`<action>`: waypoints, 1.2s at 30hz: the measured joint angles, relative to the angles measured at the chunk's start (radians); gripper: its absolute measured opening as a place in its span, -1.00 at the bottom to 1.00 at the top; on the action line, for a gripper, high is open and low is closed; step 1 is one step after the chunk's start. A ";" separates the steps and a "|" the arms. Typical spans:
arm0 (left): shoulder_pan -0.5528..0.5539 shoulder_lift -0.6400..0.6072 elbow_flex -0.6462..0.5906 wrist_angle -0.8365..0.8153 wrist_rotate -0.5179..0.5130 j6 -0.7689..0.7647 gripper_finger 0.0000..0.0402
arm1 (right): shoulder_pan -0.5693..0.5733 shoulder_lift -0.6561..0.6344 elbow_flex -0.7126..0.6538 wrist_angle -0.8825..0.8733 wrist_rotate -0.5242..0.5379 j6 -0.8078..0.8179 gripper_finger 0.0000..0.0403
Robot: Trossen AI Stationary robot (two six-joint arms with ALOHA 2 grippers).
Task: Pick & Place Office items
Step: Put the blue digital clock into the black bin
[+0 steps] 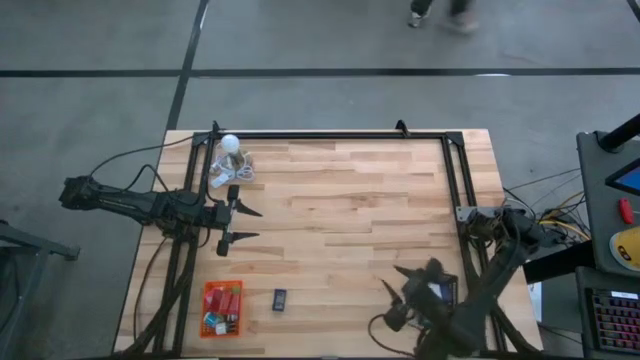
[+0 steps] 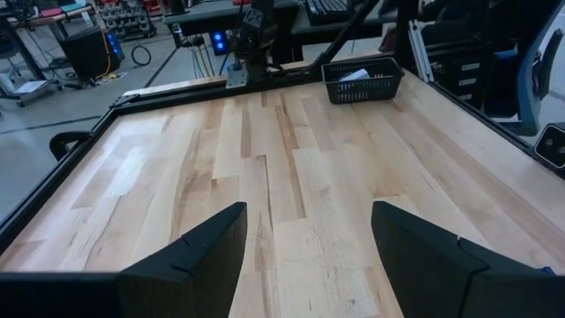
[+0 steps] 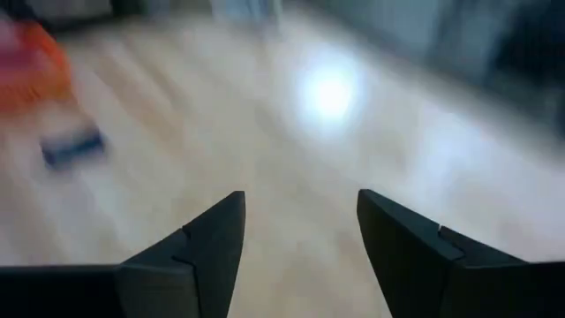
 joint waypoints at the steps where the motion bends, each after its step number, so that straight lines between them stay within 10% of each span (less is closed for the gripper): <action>1: 0.000 0.000 0.000 0.000 0.000 0.000 0.23 | -0.014 0.002 -0.006 0.011 0.105 -0.074 0.07; 6: 0.000 0.000 0.000 0.000 0.000 0.000 0.23 | -0.099 0.046 -0.009 0.151 0.518 -0.332 0.07; 15: 0.000 0.000 0.000 0.000 0.000 0.000 0.23 | -0.175 0.046 -0.009 0.368 0.486 -0.754 0.07; 27: 0.000 0.000 0.000 0.000 0.000 0.000 0.23 | -0.268 0.045 -0.037 1.258 0.080 -1.740 0.25; 36: 0.000 0.000 0.000 0.000 0.000 0.000 0.23 | -0.532 0.029 -0.077 1.489 -0.421 -1.993 0.30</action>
